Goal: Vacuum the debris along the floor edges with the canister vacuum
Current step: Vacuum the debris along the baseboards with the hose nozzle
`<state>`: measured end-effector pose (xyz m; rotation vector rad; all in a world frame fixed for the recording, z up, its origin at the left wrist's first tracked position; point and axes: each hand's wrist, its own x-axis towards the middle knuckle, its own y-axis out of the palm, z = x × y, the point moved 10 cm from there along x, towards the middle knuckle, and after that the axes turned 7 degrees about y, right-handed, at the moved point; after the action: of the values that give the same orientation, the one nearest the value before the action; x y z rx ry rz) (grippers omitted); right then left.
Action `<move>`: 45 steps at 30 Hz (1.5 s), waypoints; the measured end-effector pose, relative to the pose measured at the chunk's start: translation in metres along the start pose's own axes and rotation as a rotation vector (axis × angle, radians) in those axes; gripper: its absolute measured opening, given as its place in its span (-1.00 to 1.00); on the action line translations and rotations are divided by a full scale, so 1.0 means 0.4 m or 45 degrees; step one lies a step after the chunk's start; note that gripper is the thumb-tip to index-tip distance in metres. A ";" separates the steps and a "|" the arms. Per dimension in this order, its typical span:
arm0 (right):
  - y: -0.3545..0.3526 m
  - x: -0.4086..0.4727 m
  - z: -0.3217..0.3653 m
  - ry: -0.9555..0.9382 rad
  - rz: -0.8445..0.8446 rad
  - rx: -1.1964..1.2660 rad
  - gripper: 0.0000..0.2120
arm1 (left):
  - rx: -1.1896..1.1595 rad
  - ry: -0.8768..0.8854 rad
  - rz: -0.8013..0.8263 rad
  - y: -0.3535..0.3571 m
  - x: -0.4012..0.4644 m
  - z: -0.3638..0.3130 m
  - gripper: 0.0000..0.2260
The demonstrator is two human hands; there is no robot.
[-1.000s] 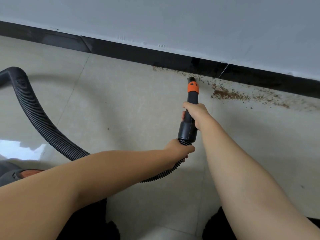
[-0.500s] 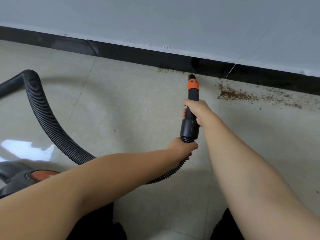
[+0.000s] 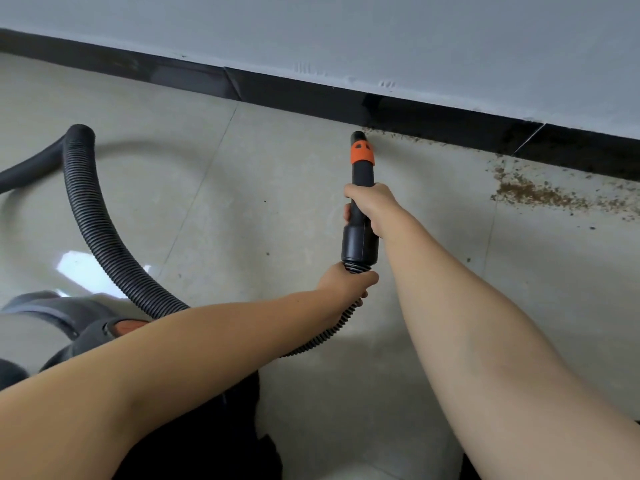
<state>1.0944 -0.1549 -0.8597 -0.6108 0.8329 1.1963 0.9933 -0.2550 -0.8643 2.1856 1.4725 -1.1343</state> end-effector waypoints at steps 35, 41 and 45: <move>-0.061 -0.014 -0.021 -0.006 -0.018 0.056 -0.88 | -0.040 0.059 -0.011 0.048 -0.026 -0.004 -0.92; -0.177 -0.027 -0.029 -0.008 -0.145 0.073 -0.89 | 0.021 0.067 0.105 0.133 -0.022 -0.029 -0.91; -0.281 -0.041 -0.057 0.006 -0.215 0.096 -0.89 | 0.032 0.061 0.204 0.230 -0.032 -0.033 -0.90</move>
<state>1.1950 -0.2125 -0.8610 -0.6104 0.8099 1.0062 1.0774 -0.2964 -0.8642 2.3159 1.2805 -1.0592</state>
